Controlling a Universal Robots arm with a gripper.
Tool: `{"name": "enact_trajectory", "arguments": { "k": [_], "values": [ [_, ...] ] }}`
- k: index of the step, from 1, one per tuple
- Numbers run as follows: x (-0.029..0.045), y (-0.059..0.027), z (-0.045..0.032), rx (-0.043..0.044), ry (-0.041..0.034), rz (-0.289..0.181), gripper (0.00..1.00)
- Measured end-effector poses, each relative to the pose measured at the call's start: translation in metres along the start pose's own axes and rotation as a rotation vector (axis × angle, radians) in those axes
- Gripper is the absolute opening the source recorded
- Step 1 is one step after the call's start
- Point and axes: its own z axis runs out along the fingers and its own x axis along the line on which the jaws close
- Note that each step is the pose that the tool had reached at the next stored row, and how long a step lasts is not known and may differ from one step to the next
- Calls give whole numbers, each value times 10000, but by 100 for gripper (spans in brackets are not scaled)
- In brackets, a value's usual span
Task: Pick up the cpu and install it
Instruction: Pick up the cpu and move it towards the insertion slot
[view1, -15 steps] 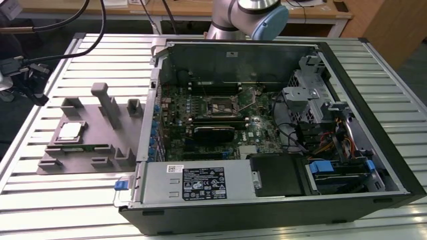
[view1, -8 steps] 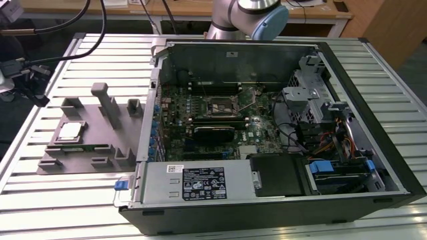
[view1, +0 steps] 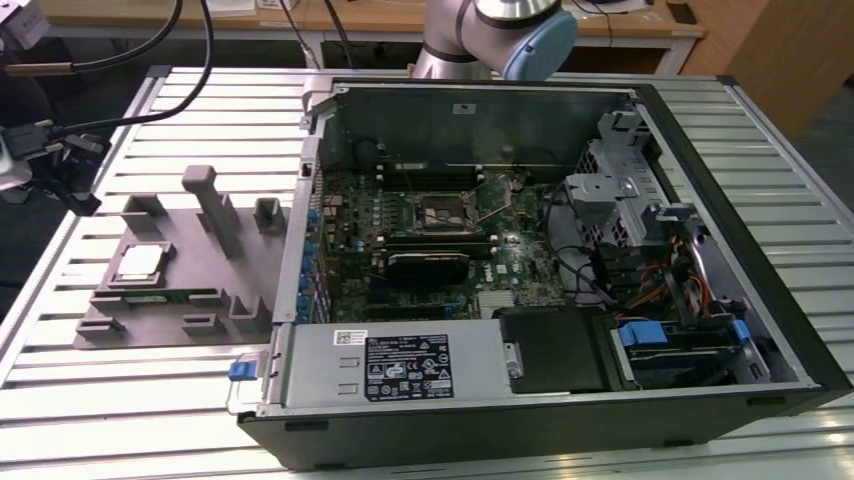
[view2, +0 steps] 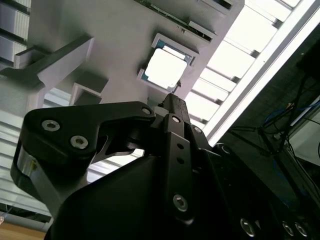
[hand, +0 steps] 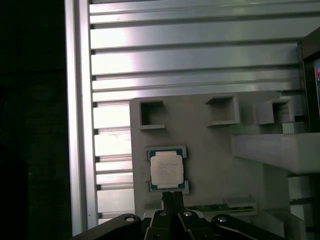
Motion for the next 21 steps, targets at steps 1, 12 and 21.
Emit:
{"name": "enact_trajectory", "arguments": {
  "k": [1,12,21],
  "values": [
    [0,0,5,0,-1,0,11],
    [1,-5,68,22,-2,0,11],
    [1,-8,105,28,-2,0,11]
  ]
}}
